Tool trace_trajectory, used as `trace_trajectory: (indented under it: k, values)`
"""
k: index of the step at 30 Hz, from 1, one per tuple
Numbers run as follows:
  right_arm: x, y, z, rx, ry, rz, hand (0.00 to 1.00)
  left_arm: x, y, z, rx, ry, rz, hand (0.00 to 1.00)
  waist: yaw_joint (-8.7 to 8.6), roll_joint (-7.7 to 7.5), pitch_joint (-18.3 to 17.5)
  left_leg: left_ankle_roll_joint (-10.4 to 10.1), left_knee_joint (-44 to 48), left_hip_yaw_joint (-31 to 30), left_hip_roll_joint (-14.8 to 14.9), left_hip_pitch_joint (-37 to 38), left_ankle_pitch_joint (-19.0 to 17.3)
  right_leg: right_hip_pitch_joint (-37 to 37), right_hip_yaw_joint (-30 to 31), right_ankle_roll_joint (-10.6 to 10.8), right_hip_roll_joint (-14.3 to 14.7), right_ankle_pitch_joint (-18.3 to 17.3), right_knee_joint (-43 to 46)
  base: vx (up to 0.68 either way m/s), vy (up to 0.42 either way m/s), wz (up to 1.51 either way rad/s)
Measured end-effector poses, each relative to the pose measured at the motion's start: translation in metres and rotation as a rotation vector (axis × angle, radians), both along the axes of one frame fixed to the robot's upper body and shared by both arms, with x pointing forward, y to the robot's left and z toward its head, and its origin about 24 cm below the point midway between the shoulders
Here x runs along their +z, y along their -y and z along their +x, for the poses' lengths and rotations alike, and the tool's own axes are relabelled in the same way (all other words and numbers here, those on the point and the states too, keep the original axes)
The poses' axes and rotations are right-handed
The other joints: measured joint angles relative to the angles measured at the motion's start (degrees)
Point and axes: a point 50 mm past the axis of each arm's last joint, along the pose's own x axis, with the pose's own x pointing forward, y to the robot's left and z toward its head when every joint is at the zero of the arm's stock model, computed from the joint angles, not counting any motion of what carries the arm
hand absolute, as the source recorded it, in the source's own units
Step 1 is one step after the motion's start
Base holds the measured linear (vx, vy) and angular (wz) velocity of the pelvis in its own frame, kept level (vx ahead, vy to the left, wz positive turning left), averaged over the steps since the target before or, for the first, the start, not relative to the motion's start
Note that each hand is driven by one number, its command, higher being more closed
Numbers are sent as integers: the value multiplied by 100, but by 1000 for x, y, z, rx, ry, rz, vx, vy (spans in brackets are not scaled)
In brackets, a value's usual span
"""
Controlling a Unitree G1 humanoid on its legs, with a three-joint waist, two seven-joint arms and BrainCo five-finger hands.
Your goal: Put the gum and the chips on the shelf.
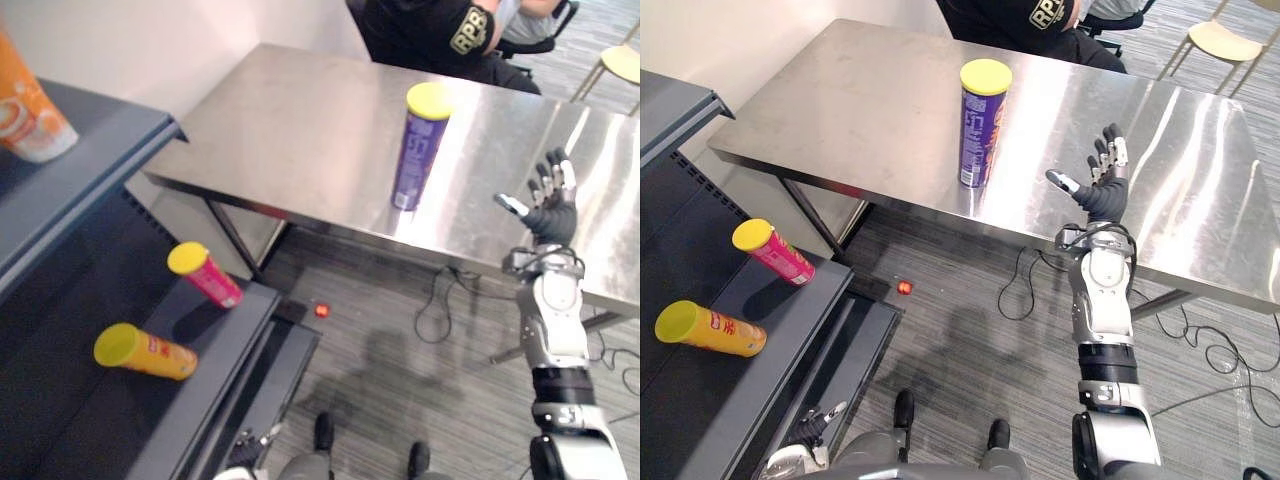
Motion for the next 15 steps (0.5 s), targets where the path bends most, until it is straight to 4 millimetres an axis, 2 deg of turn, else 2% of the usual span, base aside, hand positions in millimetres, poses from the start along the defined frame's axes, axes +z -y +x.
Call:
trace_trajectory:
  k: [7,15]
  values:
    - [12,-17,17,57,0,-3,0,-1,-2,-6,-3,-17,5,0,55,-8,220,17,-1,-116,-24,-5,21,66,-114,-1,-25,0,-15,-2,12,10]
    - [32,-32,26,104,46,-26,0,-2,-1,-9,-1,-32,2,0,85,-10,223,-7,-36,-143,51,-21,40,64,-139,-34,18,-18,-4,-2,1,1]
